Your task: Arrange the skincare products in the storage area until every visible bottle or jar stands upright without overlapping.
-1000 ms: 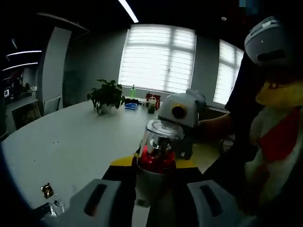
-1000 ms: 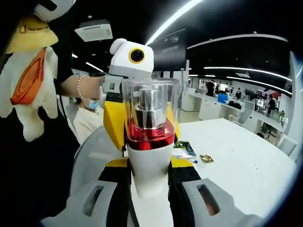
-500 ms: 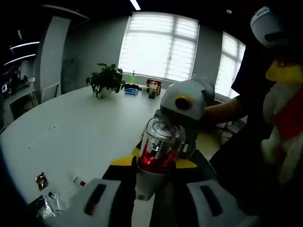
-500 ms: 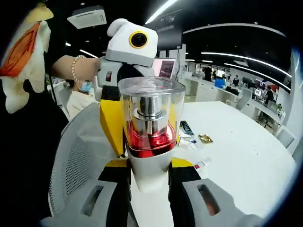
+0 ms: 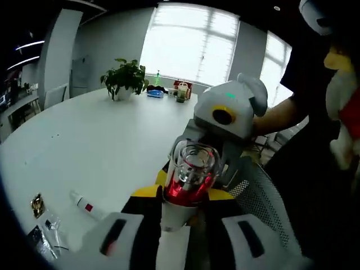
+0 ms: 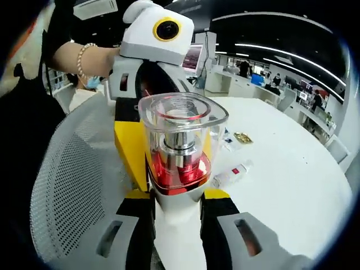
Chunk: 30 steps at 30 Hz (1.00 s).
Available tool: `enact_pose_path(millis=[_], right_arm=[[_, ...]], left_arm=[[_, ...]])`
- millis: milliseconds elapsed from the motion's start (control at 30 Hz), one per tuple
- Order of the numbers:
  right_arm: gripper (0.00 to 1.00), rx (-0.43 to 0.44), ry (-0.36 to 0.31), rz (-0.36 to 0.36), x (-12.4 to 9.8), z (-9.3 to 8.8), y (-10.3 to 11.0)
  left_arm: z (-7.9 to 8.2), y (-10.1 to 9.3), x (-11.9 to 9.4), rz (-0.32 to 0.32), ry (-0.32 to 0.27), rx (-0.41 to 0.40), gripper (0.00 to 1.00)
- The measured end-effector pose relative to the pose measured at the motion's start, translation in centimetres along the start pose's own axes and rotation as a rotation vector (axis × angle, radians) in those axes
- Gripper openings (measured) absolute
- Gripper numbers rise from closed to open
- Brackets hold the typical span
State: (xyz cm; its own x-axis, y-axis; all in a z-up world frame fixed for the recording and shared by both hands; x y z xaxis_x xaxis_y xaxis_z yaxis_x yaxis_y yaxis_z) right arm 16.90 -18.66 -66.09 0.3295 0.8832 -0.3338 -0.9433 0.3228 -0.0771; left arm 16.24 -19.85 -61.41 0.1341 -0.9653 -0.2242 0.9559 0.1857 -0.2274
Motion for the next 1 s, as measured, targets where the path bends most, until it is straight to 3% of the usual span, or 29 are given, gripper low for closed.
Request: enact_pose_path(millis=[200,500,1000], right_arm=[[0.29,0.003,0.034,-0.015,0.5,-1.5,-0.6],[0.30,0.017,0.066,-0.034,0.6,-2.9,-1.4],[0.30,0.017,0.063,-0.067,0.6,-3.8,-3.6]], left_arm=[[-1.4,1.1,0.7,-0.019,0.051,0.013,0.24],[-2.2,2.0,1.5,-0.035,0.065,-0.005,0.24],[-2.1,4.0,2.5,-0.057,0.068,-0.012,0.24]])
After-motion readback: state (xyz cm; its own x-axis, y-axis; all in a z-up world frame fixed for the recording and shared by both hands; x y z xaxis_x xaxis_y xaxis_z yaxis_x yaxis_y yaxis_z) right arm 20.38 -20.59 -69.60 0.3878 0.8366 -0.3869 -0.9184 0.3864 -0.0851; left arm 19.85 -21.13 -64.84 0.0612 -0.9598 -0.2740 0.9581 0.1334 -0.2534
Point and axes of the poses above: the point that each gripper's makers call its tool centre point, and the gripper's own axes: x roughly forward along the fingers, y roughly to its left, z roughly out of its top, the point moved 1 cm from there along -x, roughly backward along the fingers, and after that the axes turned 15 degrees about -y, right-handed, at the moved point
